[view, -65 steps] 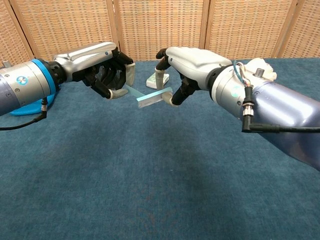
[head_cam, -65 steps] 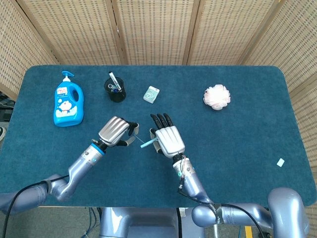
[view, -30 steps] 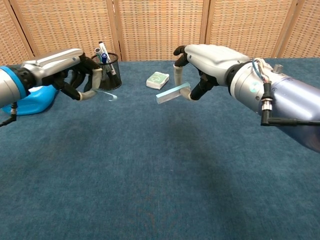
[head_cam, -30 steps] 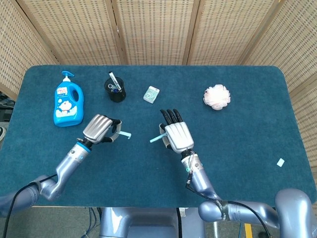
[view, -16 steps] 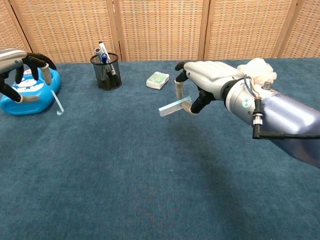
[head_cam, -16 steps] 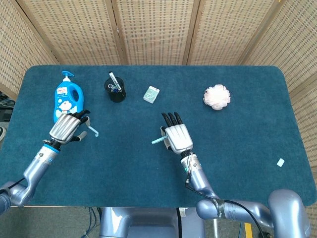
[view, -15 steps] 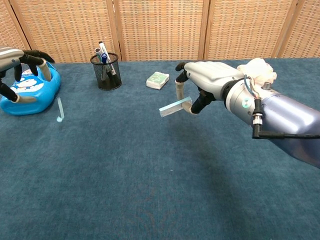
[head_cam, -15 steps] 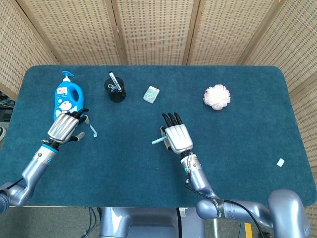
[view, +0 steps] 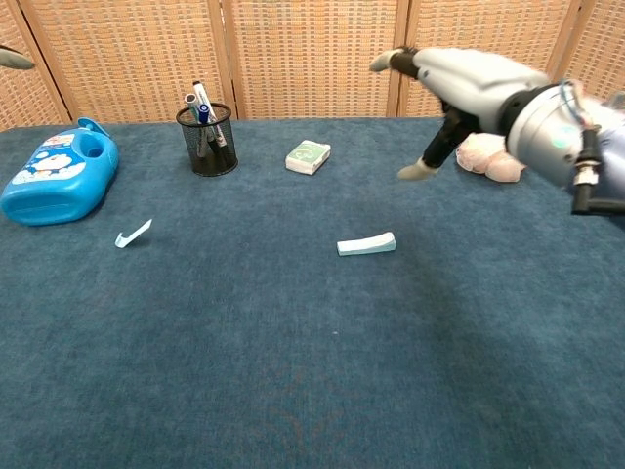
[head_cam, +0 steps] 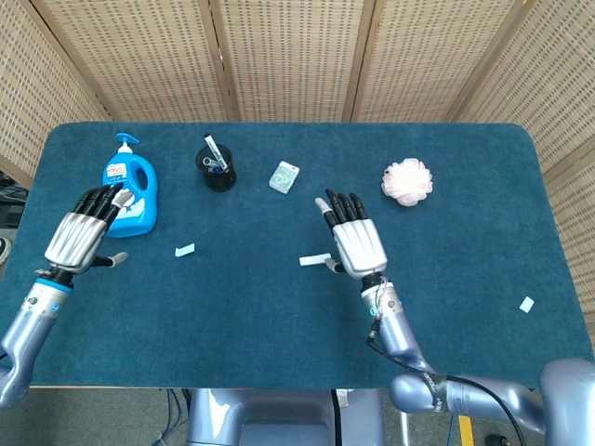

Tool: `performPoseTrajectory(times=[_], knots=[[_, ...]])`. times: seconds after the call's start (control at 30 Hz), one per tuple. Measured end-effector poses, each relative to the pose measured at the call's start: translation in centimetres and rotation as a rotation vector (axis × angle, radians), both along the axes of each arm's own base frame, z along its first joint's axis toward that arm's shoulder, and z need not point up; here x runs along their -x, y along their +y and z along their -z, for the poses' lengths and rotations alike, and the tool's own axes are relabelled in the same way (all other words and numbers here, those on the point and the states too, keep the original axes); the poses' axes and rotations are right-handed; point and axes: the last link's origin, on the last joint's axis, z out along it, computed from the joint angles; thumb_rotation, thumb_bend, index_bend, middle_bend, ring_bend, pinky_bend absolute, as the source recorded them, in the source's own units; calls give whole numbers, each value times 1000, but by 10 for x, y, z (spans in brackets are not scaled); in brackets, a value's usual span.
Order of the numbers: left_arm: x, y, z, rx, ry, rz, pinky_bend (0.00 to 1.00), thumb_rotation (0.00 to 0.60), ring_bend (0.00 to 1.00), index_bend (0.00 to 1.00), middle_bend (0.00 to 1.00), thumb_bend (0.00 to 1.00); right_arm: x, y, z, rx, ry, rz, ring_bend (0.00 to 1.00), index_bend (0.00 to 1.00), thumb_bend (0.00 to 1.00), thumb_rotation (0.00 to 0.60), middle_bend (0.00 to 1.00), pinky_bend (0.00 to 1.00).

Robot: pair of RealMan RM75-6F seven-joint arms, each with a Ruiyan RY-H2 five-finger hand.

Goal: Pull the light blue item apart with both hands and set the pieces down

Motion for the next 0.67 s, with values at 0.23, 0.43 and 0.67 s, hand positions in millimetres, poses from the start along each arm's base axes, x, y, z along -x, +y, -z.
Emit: performPoseTrajectory(times=[0.23, 0.43, 0.67], knots=[[29, -49, -34, -86, -86, -139, 0, 600, 0, 0, 0, 0, 71, 5, -57, 140, 31, -28, 0, 0, 0, 600, 0, 0], [46, -108, -48, -159, -184, -276, 0, 600, 0, 0, 0, 0, 170, 41, -106, 262, 117, 84, 0, 0, 0, 600, 0, 0], [49, -144, -47, -162, -245, -269, 0, 600, 0, 0, 0, 0, 211, 123, -134, 267, 68, 165, 0, 0, 0, 600, 0, 0]])
